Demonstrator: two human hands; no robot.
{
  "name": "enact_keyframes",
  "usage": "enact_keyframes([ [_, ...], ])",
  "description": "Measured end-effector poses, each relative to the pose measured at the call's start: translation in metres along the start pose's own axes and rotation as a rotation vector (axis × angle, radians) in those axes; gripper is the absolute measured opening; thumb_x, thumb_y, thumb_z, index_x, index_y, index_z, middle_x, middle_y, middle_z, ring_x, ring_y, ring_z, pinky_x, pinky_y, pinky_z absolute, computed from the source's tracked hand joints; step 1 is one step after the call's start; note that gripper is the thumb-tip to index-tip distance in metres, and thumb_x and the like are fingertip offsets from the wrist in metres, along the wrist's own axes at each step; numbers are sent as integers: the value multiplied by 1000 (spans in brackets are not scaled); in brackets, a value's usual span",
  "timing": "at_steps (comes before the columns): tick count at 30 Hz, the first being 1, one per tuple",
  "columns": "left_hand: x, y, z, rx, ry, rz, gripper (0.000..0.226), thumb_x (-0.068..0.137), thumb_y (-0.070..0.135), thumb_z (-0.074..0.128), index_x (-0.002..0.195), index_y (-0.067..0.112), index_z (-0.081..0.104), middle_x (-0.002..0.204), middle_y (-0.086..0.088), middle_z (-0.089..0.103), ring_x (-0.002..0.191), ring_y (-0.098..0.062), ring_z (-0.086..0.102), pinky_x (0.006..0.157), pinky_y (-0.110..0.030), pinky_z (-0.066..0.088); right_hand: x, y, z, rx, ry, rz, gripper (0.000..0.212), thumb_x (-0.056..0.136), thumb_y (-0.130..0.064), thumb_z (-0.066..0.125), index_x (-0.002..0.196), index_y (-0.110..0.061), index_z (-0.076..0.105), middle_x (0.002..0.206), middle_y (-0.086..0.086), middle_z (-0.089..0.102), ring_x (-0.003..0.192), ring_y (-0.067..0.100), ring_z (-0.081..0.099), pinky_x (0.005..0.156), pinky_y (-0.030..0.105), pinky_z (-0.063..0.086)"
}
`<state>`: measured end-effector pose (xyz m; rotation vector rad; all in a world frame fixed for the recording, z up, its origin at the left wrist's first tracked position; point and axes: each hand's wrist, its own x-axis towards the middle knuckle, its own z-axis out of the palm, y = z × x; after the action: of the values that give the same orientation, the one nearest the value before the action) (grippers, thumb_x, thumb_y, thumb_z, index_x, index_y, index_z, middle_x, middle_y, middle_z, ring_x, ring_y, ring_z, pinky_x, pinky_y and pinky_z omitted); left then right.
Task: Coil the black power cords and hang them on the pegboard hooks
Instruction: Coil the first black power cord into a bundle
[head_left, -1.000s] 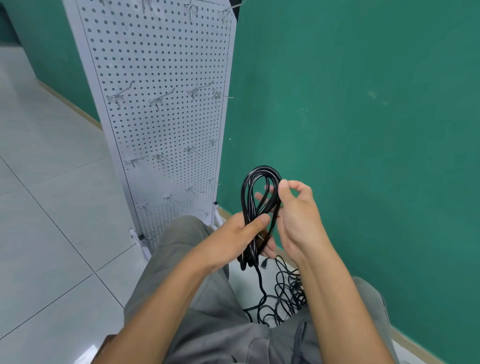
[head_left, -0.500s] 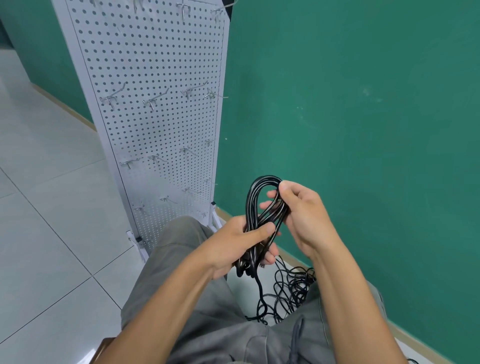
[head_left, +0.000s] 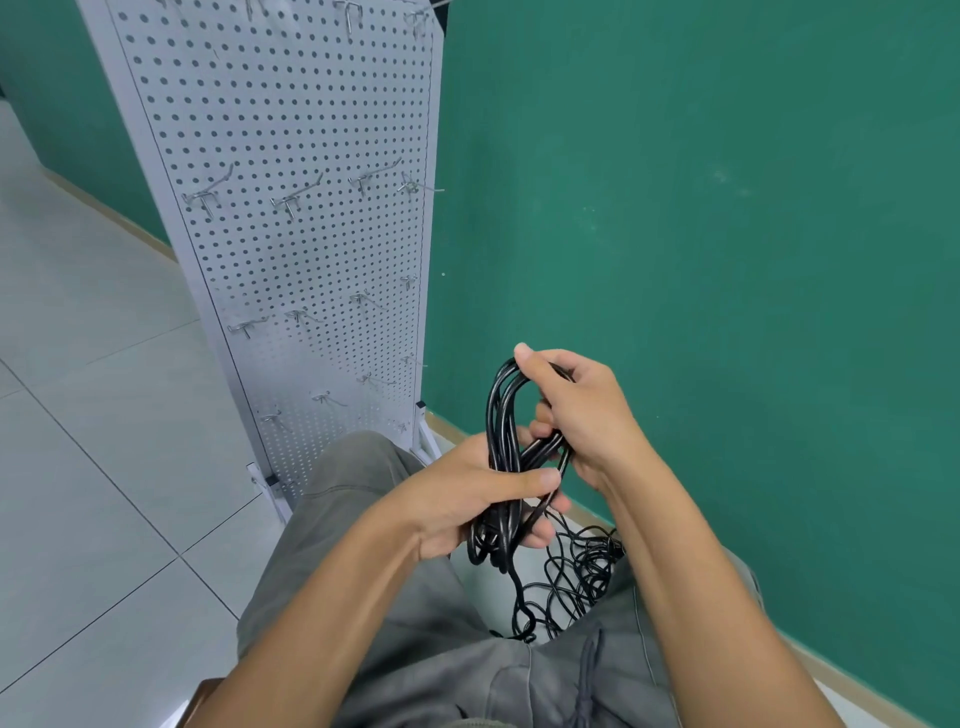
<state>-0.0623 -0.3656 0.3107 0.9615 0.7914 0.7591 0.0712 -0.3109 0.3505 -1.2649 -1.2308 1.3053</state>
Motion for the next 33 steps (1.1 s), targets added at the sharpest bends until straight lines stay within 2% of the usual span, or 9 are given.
enact_keyframes([
  [4,3,3,6,-4,165,84,62,77,30,81,130,12,53,90,-16,76,76,-30,67,81,-42,60,9,-4,0,-49,16,-9,24,97,-32,68,85,-12,61,47,-11,38,43,14,31,47,26,36],
  [8,6,5,16,281,411,280,75,59,42,95,116,24,50,101,-4,71,69,-23,73,79,-48,63,17,-14,0,-76,17,6,27,98,-30,68,79,-14,56,47,-12,42,38,11,35,50,29,34],
  [10,6,6,19,444,507,239,87,44,56,92,112,28,45,99,-3,71,69,-25,74,75,-51,62,19,-18,3,-85,-6,6,28,98,-30,68,78,-15,55,49,-9,41,38,11,34,51,30,33],
  [13,2,14,22,672,534,49,100,47,66,90,118,25,33,94,-2,71,78,-21,73,66,-40,59,18,-21,10,-114,-22,18,29,97,-30,69,78,-15,52,61,-2,39,39,12,33,51,30,34],
  [16,-2,22,24,730,534,-29,98,54,67,89,116,23,28,94,-2,68,83,-16,71,59,-33,51,15,-25,16,-161,-29,3,28,97,-30,68,80,-14,52,65,-1,39,39,13,33,49,29,36],
  [22,2,23,31,772,745,98,80,62,53,93,105,17,35,86,-2,62,73,-19,64,52,-30,42,9,-40,23,-157,-30,-64,31,97,-27,68,75,-15,49,60,-3,39,45,16,30,42,23,35],
  [25,-1,27,17,602,578,164,59,70,30,94,105,12,49,76,-2,67,53,-16,68,50,-28,52,8,-47,18,-127,-58,-54,35,98,-28,67,71,-15,48,58,-5,34,46,15,24,41,23,30],
  [28,-6,32,0,453,268,222,29,84,13,83,80,-1,57,62,-8,61,52,-20,60,74,-54,63,8,-51,7,-29,-161,40,35,101,-25,62,71,-17,47,65,-1,30,49,12,19,39,21,24],
  [33,-8,31,-7,359,46,249,29,96,8,70,69,5,59,59,-13,52,55,-21,52,84,-47,61,4,-58,-2,12,-298,48,30,105,-21,53,75,-14,50,73,3,46,51,11,20,41,19,24],
])
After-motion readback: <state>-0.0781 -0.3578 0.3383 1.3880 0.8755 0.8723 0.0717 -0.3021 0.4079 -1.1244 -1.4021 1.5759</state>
